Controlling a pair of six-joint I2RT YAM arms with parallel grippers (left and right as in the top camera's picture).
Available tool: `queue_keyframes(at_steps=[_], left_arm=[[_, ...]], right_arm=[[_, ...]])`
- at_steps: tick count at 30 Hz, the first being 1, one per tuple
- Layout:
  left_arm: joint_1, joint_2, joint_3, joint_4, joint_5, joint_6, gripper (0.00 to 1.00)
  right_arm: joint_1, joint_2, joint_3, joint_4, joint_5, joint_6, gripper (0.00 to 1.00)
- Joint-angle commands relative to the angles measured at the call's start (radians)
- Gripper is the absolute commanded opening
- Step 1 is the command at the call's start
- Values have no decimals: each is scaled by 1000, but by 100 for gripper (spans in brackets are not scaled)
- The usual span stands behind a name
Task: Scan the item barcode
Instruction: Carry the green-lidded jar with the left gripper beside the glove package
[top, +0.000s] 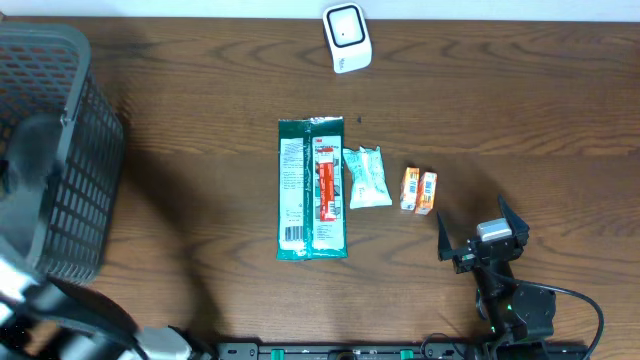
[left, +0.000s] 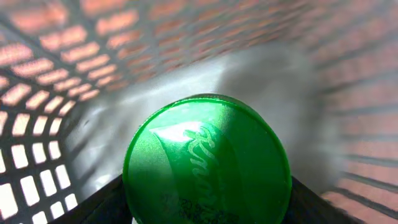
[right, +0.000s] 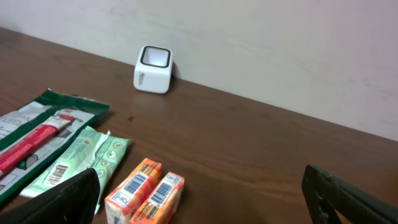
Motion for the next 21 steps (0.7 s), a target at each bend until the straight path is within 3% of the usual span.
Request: queue_keyframes(at_steps=[1,12,21], left_arm=[[-66,-132,19,18,-55,-11,50],[-341,-463,184,-68,-176,-11,49],[-694,-578,260,-400,-166,-91,50]], right_arm=[[6,-5,-1,-4,2,3,99],[6,-5,-1,-3,2,3,99],[6,-5,-1,-3,2,4,99]])
